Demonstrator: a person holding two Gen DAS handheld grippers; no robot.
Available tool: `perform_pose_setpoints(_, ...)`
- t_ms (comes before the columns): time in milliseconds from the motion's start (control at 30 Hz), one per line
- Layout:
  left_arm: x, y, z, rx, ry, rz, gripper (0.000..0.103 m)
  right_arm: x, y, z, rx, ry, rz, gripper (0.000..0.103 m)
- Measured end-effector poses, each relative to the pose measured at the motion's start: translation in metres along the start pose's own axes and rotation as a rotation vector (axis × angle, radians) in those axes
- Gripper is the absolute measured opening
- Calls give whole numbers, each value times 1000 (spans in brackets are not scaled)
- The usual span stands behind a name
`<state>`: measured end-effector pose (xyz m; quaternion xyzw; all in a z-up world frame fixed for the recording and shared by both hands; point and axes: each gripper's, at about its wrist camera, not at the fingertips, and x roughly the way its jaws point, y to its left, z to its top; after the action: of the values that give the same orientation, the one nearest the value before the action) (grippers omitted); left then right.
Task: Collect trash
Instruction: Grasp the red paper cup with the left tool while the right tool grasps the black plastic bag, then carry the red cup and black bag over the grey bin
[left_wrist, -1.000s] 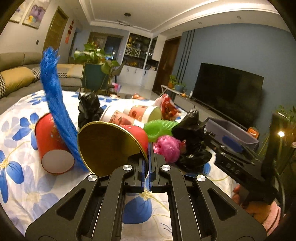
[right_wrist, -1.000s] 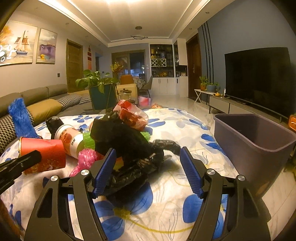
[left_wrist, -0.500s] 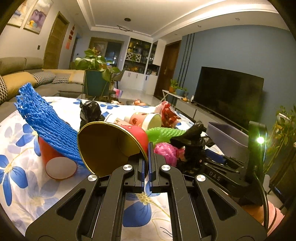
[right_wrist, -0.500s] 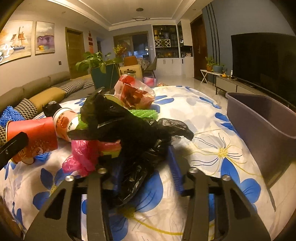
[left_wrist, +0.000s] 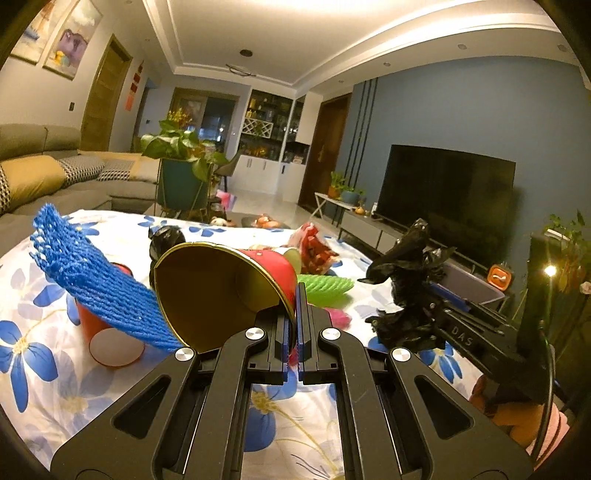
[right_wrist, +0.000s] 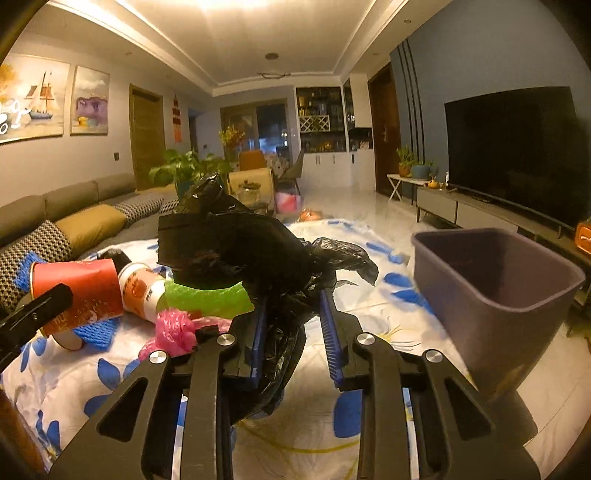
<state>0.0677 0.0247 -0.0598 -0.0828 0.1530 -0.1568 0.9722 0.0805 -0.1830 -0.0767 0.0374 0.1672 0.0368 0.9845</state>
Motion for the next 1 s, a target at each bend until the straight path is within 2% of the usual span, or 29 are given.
perform_pose_setpoints(200,0,-14,8,31,-10,-12,2,-18,-10,9,9,-49,-17,28)
perform_pose_setpoints(600,26,-58,26,110,-24,-94,2,-42,-36,21,7,-123,-97,28)
perform_pose_setpoints(1000,74,-116,51,172,-39,-199,2,-53,-94,38,52,-203,-269,28)
